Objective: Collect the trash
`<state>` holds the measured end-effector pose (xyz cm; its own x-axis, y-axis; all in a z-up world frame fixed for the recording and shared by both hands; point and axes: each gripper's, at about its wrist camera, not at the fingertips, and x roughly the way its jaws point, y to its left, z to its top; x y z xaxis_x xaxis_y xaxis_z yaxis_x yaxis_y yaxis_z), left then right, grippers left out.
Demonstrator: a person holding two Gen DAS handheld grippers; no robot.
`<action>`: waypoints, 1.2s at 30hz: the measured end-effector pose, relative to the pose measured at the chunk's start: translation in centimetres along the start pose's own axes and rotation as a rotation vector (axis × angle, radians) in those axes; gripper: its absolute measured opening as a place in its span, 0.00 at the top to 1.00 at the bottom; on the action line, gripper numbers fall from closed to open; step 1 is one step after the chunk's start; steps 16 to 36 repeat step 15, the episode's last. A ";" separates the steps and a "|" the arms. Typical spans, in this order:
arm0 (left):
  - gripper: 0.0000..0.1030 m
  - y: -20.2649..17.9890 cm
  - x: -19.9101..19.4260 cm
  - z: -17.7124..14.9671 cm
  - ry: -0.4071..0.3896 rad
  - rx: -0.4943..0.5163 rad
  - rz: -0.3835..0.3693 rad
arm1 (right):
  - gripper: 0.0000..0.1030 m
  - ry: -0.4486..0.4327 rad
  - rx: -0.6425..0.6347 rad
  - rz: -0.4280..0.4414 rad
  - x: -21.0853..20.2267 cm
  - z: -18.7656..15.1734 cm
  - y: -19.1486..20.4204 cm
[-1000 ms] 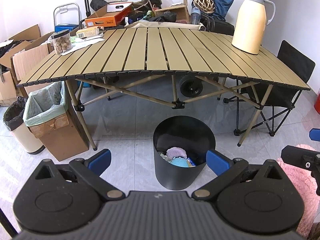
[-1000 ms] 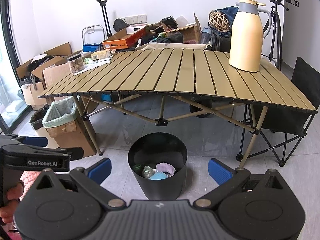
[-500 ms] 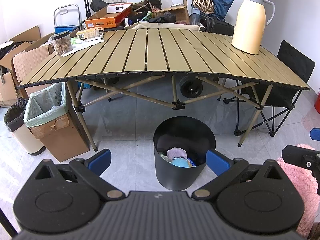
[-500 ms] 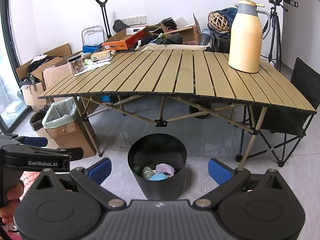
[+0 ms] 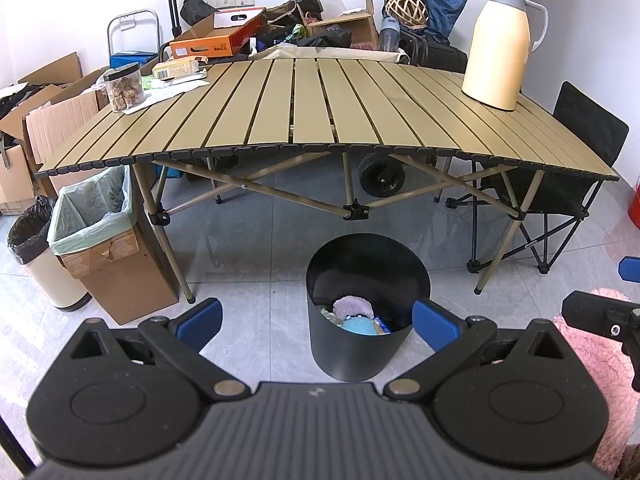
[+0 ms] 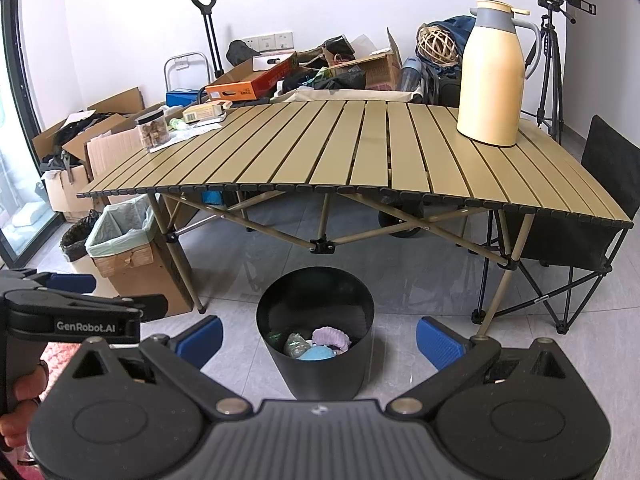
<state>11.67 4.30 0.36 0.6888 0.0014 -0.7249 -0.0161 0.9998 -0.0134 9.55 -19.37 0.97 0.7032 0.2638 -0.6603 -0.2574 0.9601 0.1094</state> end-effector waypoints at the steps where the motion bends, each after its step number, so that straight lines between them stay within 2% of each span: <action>1: 0.00 0.0 0.0 0.0 0.000 0.001 0.001 | 0.00 0.000 0.000 0.000 0.0 0.0 0.0; 36: 0.00 -0.1 -0.7 0.4 -0.019 0.016 0.007 | 0.00 0.002 0.002 0.006 -0.2 0.1 0.2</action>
